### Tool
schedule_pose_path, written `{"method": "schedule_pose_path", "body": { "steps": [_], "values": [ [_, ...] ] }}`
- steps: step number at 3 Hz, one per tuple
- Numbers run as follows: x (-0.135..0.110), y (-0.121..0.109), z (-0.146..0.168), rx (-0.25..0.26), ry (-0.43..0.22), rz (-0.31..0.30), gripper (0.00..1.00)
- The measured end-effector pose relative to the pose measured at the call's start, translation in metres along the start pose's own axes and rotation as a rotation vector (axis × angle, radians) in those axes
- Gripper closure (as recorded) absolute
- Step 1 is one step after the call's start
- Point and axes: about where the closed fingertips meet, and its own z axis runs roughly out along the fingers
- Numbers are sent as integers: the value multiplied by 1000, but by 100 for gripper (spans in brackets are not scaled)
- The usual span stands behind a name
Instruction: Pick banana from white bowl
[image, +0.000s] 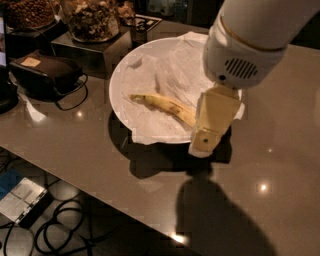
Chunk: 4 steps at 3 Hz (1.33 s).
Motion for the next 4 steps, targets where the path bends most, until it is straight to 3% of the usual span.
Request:
{"method": "schedule_pose_path", "body": {
  "steps": [1,3,4],
  "values": [
    [-26,-13,4,-27,11,-14,0],
    [-48,-42,24,-41,48,27,0],
    [-46,-57,34,-45,62,78,12]
  ]
}}
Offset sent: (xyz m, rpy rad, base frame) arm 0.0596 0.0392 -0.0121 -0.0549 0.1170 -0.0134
